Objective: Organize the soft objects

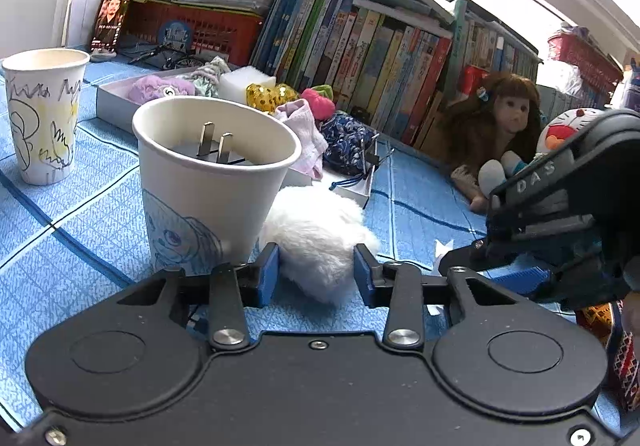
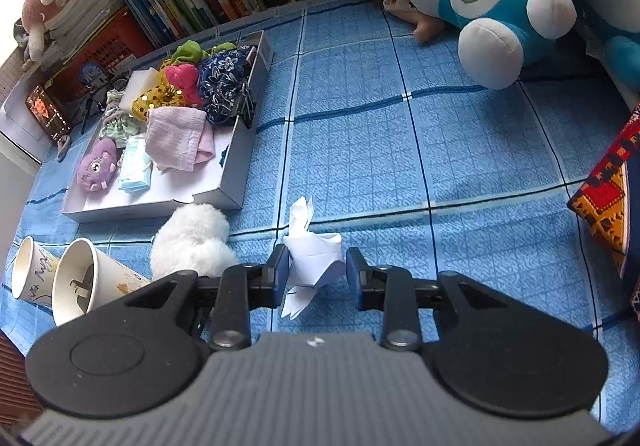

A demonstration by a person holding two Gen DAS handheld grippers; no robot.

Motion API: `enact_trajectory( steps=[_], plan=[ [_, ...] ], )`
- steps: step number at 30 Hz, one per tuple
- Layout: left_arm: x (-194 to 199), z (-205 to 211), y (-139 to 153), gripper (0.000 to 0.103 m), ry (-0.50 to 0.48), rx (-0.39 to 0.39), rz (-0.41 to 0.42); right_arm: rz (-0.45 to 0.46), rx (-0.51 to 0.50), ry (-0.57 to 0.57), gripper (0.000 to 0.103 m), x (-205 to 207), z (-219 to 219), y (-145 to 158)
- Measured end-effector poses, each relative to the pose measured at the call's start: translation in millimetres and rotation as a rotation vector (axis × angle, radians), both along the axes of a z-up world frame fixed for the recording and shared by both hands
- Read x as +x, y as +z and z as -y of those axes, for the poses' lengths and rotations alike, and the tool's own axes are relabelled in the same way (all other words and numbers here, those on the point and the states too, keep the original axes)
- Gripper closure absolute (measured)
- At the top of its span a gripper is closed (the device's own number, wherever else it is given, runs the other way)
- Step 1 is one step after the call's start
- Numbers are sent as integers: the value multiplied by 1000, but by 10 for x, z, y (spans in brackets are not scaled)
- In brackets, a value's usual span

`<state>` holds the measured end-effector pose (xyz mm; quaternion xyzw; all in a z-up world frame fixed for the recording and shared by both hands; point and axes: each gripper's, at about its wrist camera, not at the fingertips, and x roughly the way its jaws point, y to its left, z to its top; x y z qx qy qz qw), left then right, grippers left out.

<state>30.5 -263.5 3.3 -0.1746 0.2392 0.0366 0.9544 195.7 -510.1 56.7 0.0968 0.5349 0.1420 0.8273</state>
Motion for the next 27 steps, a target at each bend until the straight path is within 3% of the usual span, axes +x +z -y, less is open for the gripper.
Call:
enact_trajectory(
  steps=[4,11,18,20,22,27],
  plan=[
    [-76,12,21,93,-35,19,39,9,-1,-6,66,-10,4,22],
    [-86,-13,-12,94,-67,15,15,10,-4,-34,67,-12,45,15],
    [-59,-38,-10,86,-80,-16,-8,8,-55,-19,63,-7,-10,-54],
    [-55,-41,-35,77,-88,-12,-22,24,-64,-29,39,-6,-8,-28],
    [-45,-48,-84,68,-98,-21,-45,51,-65,-38,31,-4,-11,45],
    [-81,-13,-120,64,-118,15,-19,80,5,23,27,49,-165,207]
  ],
)
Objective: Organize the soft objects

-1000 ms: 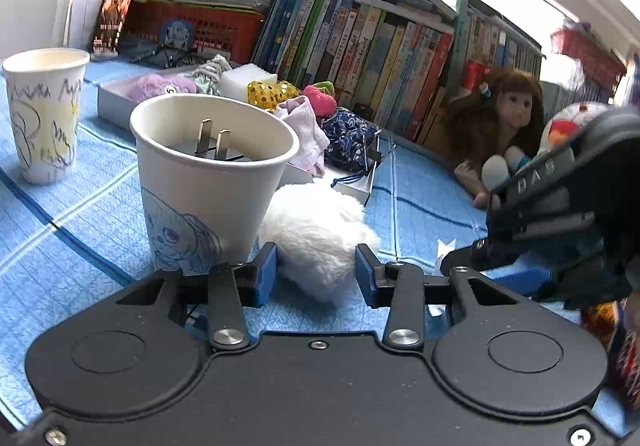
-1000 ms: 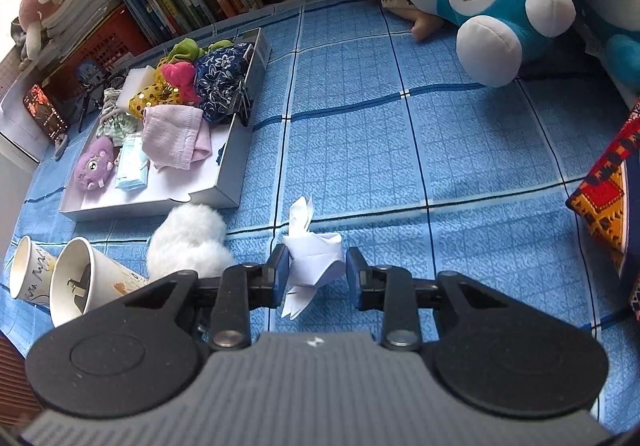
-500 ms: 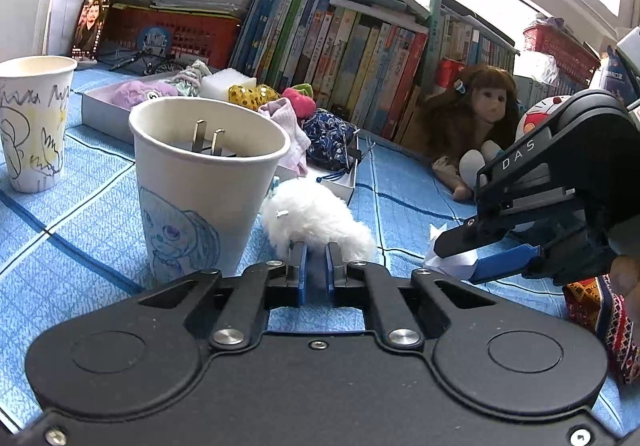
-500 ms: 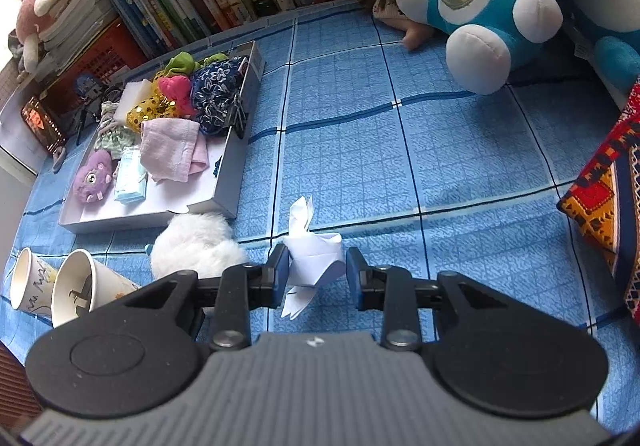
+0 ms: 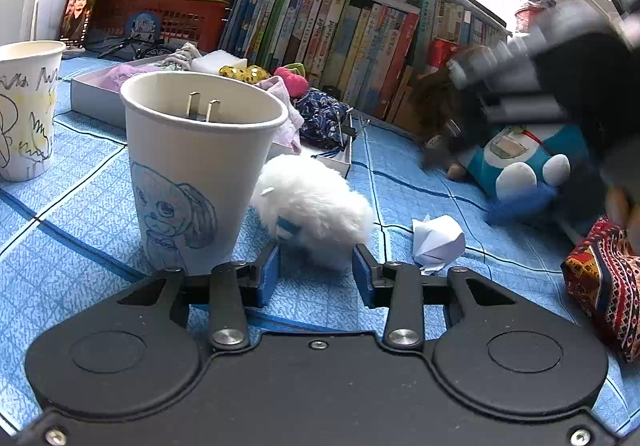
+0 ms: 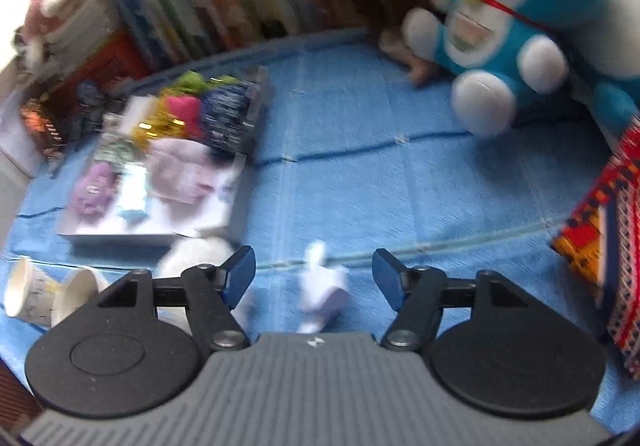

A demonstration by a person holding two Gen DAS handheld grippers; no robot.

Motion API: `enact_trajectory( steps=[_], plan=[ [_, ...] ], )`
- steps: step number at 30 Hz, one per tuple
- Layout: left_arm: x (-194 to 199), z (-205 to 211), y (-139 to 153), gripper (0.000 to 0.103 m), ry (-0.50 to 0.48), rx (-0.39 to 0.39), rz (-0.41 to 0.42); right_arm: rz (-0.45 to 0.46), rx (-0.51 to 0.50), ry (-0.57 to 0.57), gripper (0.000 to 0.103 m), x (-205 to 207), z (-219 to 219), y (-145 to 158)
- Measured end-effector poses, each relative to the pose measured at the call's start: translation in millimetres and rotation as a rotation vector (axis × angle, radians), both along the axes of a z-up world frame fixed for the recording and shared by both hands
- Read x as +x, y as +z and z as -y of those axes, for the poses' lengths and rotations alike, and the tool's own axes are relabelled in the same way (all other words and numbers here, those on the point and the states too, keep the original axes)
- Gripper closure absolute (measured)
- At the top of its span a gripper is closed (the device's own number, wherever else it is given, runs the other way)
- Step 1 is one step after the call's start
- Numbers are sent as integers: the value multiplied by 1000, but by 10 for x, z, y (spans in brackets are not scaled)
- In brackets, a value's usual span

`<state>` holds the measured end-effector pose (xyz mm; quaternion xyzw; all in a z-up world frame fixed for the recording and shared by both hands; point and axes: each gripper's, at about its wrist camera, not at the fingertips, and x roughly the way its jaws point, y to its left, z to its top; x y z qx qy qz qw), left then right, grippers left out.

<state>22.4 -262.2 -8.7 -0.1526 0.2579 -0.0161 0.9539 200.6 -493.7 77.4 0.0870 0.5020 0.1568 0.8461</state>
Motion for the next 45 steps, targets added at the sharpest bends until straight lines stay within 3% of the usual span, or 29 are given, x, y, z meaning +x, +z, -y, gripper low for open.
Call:
enact_trajectory(
  steps=[2,6,8,16,18,20,23,28,31,36,37,38,45],
  plan=[
    [4,8,-1,62,-3,5,5,-46,57,51,29,84,-147,-35],
    [8,-13,2,58,-12,11,14,-131,46,114,37,299,-487,-204],
    [14,-14,4,56,-18,24,17,-173,44,129,56,365,-606,-289],
    [29,-45,3,44,-37,18,29,-208,63,175,65,330,-684,-322],
    [6,-39,6,41,-45,25,38,-221,58,173,72,290,-603,-284],
    [-27,-8,11,37,-60,45,52,-236,12,180,89,255,-548,-259],
    [-75,46,22,30,-79,78,82,-233,-43,178,89,192,-470,-225],
    [-88,84,35,28,-78,96,94,-155,-10,114,82,260,-395,-50],
    [-78,79,38,28,-75,103,94,-131,-54,141,66,346,-614,-80],
    [-39,63,21,28,-89,109,77,-150,-109,165,66,463,-880,-244],
    [-38,60,16,28,-88,109,75,-150,-116,169,68,469,-895,-250],
    [-35,57,12,28,-88,109,75,-153,-120,181,77,459,-903,-240],
    [-62,82,18,27,-90,127,92,-156,-191,323,81,212,-945,-108]
  ],
)
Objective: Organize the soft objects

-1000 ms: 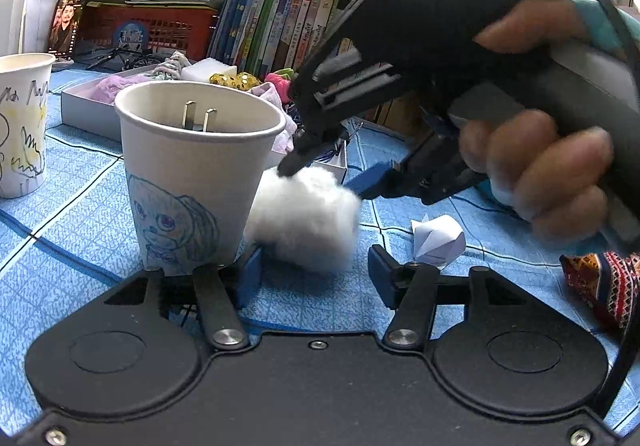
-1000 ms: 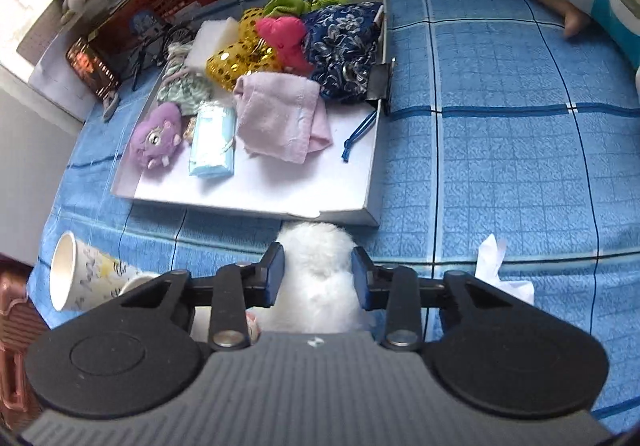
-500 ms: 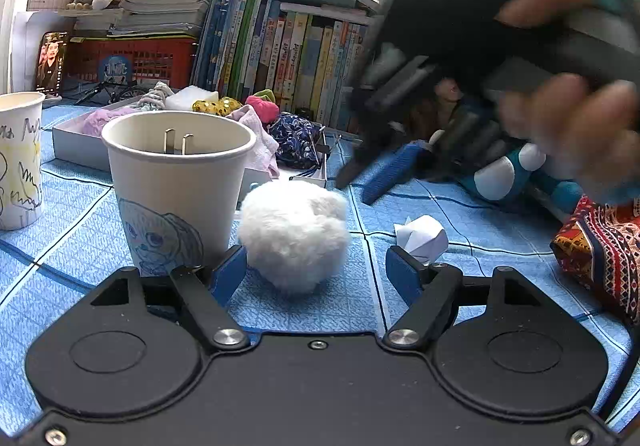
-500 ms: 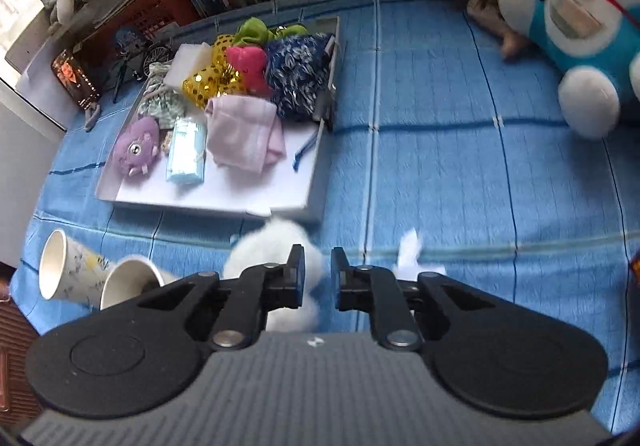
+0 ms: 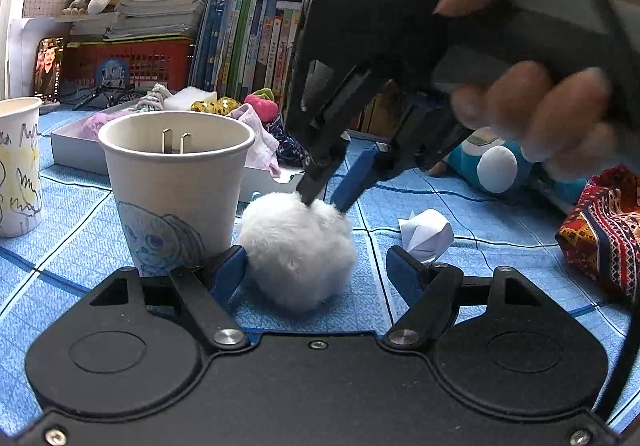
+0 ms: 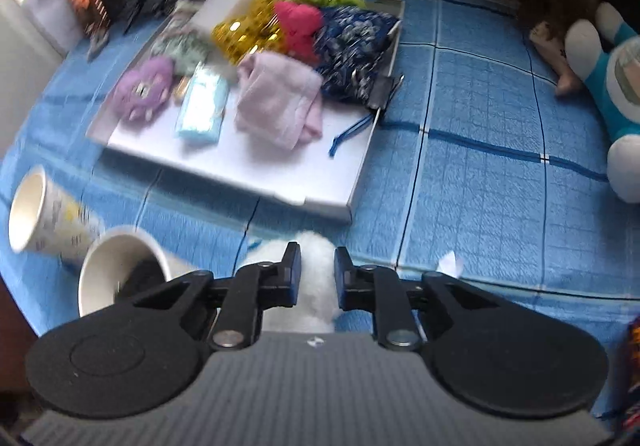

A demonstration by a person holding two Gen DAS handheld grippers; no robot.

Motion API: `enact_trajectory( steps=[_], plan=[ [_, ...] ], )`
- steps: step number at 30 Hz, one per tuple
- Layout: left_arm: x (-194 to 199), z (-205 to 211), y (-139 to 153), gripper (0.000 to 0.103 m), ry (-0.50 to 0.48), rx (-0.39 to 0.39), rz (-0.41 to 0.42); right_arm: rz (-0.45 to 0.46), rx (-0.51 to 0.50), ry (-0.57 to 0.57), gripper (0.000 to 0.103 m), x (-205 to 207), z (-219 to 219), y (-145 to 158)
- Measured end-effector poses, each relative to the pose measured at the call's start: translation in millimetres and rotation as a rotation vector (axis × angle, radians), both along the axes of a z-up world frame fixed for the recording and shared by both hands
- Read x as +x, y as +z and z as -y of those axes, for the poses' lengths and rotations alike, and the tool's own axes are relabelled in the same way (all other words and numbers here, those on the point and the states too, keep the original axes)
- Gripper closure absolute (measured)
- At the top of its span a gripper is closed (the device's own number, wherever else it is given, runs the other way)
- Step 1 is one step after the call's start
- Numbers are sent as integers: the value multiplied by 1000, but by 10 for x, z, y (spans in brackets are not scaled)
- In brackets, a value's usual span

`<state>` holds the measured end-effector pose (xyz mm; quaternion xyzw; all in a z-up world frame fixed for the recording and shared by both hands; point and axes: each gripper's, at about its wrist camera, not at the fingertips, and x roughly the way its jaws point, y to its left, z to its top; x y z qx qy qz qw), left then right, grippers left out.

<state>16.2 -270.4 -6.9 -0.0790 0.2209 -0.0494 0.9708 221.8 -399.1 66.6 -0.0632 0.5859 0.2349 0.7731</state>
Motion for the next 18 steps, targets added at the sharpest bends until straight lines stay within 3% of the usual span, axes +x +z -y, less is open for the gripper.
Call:
enact_trajectory(
  steps=[6,11,13,18],
  plan=[
    [12,-6,5,26,-2,-8,-3,-29,-42,40,82,-101,70,-15],
    [17,11,-14,26,-1,2,-8,-34,79,-94,77,129,168,17],
    [33,8,-15,26,-4,-1,-11,-33,45,-86,62,184,35,-38],
    [44,0,-19,26,-24,-3,-12,-32,-14,-58,53,247,-212,-236]
  ],
)
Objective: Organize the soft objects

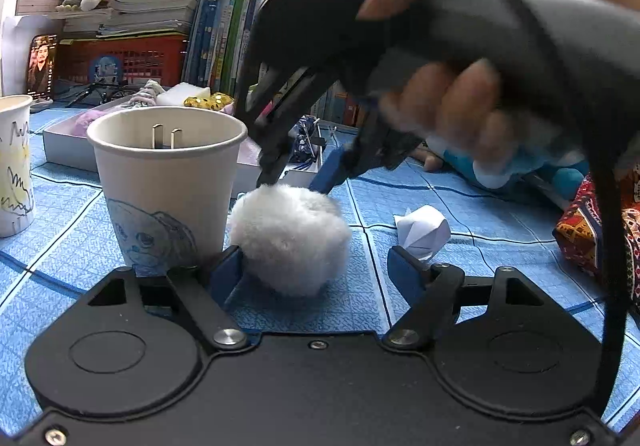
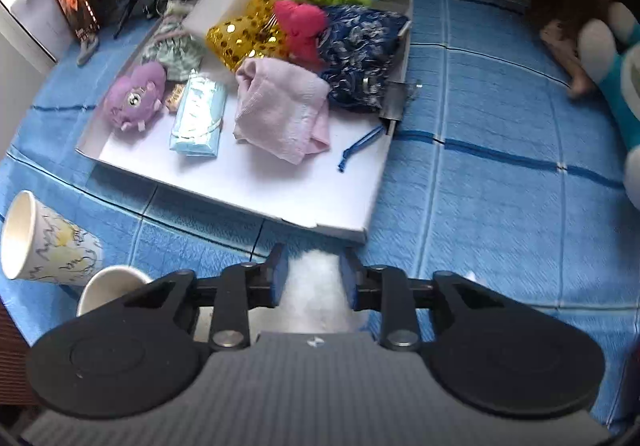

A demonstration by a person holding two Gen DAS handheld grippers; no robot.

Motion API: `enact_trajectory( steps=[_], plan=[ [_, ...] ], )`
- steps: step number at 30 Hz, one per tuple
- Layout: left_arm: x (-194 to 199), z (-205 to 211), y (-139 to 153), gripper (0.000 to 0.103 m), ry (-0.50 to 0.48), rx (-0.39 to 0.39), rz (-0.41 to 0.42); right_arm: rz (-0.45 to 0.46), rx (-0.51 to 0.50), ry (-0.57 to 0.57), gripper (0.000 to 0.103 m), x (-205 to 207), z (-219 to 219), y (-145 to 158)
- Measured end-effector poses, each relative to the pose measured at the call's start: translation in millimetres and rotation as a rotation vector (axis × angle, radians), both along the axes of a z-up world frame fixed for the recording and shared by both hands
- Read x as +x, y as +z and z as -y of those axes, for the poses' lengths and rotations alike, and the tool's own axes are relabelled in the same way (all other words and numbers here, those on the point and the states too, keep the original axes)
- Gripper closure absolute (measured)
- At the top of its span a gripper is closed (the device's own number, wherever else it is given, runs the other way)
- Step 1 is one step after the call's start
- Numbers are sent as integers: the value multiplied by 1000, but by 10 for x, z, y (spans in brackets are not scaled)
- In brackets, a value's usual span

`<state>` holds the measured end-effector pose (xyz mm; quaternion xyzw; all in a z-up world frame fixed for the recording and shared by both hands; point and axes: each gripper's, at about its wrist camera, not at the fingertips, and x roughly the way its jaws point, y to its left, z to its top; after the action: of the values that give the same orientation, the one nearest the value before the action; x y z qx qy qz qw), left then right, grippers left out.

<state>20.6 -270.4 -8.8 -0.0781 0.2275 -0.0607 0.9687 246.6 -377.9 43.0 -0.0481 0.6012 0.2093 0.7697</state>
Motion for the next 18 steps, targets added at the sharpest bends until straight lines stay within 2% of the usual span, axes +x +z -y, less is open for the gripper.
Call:
enact_trajectory(
  steps=[1,3,6,7,8,9,14,16,18],
  plan=[
    [1,-1,-1,26,-2,1,-1,-9,-1,-9,54,6,3,-49],
    [2,-10,-5,26,-4,-1,-4,-18,16,-11,68,-17,48,-59],
    [2,-28,-13,24,1,-10,-14,-14,-10,13,72,-104,105,-8],
    [1,-26,-13,23,4,-9,-15,-17,-25,26,76,-132,134,-6],
    [-1,-20,-12,23,4,-8,-13,-29,-37,40,84,-159,162,-7],
    [-1,-21,-10,22,4,-9,-11,-44,-41,51,85,-185,195,-15],
    [28,-32,0,20,4,-26,-15,-64,-25,65,83,-279,362,-8],
    [32,-45,-8,30,6,-30,-17,-48,8,46,82,-298,447,52],
    [45,-64,-25,34,3,-36,-32,-10,42,12,61,-320,557,153]
  ],
)
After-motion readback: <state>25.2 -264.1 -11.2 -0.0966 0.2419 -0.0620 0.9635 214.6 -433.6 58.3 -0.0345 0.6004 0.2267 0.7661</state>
